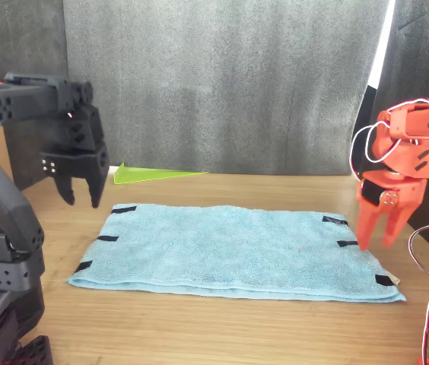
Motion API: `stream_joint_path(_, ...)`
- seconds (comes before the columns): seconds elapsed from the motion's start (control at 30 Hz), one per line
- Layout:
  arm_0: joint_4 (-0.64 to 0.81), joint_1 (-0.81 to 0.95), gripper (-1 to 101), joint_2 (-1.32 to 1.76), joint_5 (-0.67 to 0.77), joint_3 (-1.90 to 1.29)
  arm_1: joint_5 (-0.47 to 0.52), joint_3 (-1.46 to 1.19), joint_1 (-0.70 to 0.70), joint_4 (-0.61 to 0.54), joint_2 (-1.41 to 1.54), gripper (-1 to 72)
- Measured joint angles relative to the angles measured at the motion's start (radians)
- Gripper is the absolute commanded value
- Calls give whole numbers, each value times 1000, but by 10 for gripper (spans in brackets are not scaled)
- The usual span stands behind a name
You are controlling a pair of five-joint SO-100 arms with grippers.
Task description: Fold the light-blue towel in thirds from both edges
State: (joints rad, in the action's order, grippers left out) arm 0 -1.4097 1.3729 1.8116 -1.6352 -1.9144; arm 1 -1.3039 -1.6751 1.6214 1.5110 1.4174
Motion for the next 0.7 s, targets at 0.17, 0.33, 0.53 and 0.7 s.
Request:
stream_joint_path(0.17,15,-6,248,86,-18,-118,2,0,6,0,0,249)
stream_joint_path(0.33,49,-34,269,233,-18,-275,8,0,5,0,0,254)
stream_joint_path(0.53,67,-28,259,176,-5,-291,2,0,5,0,-12,253)
stream_joint_path(0.7,110,-40,268,78,8,-291,2,0,5,0,-12,255)
